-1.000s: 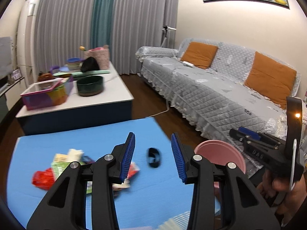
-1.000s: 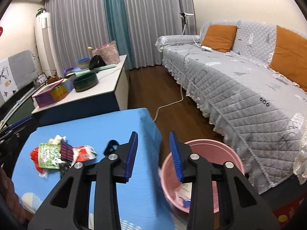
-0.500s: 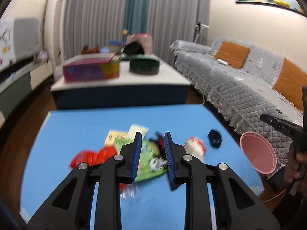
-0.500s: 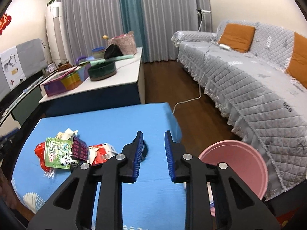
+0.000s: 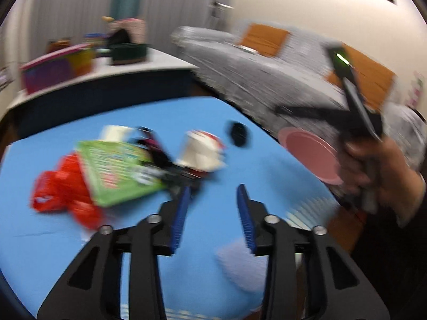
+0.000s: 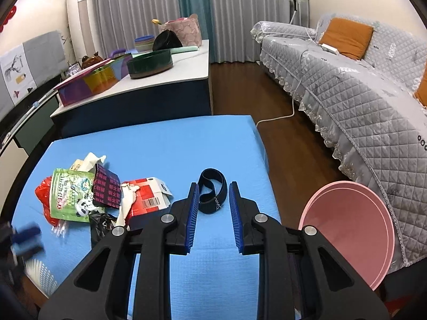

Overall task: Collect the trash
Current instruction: 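Move both open tools back over the trash on the table, then grasp the bubble wrap with the left tool while the right tool grasps the black strap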

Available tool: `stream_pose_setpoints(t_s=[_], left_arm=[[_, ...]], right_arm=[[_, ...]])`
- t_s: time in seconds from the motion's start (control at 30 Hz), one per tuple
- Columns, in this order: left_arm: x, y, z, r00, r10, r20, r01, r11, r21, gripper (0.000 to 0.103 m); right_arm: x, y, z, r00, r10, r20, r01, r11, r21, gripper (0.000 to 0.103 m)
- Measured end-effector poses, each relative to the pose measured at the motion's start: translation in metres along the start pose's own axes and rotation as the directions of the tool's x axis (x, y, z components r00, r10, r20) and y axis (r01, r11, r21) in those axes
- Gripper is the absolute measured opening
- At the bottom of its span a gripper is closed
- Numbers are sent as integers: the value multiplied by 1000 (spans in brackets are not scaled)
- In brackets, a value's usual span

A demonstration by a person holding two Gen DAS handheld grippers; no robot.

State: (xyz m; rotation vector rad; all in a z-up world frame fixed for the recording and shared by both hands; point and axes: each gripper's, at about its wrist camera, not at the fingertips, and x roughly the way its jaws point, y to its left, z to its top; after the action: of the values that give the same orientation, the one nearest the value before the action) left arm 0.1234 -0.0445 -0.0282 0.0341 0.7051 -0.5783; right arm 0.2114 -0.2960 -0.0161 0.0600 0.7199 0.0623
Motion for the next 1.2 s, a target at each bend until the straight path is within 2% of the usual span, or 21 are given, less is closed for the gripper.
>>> stream_pose_setpoints(t_s=[0.13, 0.17, 0.23, 0.3, 0.33, 0.37, 0.43, 0.47, 0.5, 0.6, 0.8, 0.87, 1.03, 1.2], left_arm=[[13, -31, -16, 993, -94, -65, 99, 992, 79, 59], [19, -36, -21, 990, -106, -96, 115, 989, 98, 60], [31, -42, -31, 983, -94, -158, 117, 983, 141, 60], [42, -40, -36, 983, -40, -181, 72, 983, 172, 60], [46, -36, -36, 981, -20, -194, 53, 985, 163, 52], [49, -29, -34, 979, -18, -202, 45, 990, 130, 38], [52, -13, -29, 980, 6, -199, 9, 997, 71, 27], [52, -3, -26, 980, 31, -195, -23, 999, 43, 17], [52, 4, -24, 981, 49, -190, -45, 999, 26, 15], [48, 27, -15, 979, 131, -156, -138, 990, -36, 13], [39, 48, -3, 969, 228, -93, -237, 966, -104, 13], [40, 51, 0, 970, 230, -83, -239, 965, -112, 13], [41, 55, 5, 972, 222, -72, -229, 966, -119, 13], [41, 57, 10, 973, 225, -56, -230, 966, -114, 13]], right_arm=[[2, -5, -1, 1000, -9, -7, 9, 1000, 9, 25], [2, -6, -2, 1000, -9, -9, 9, 1000, 10, 25], [4, -7, -2, 1000, -9, -14, 9, 1000, 12, 25], [6, -8, -2, 1000, -5, -20, 5, 1000, 11, 25], [8, -7, -2, 1000, -2, -24, 2, 1000, 11, 25], [9, -6, -2, 1000, 1, -27, -1, 1000, 9, 25], [13, -5, -2, 999, 6, -35, -6, 1000, 6, 25], [16, -3, -3, 999, 10, -42, -10, 1000, 2, 25], [20, -1, -3, 999, 11, -48, -11, 1000, -1, 25], [33, 3, -4, 997, 11, -73, -12, 1000, -5, 25], [60, 9, -8, 993, 6, -120, -6, 1000, 3, 25], [69, 11, -7, 991, 3, -133, -3, 1000, 5, 27], [86, 14, -5, 988, 2, -154, 0, 1000, 15, 51], [103, 20, -6, 982, -26, -185, 27, 1000, -1, 52]])
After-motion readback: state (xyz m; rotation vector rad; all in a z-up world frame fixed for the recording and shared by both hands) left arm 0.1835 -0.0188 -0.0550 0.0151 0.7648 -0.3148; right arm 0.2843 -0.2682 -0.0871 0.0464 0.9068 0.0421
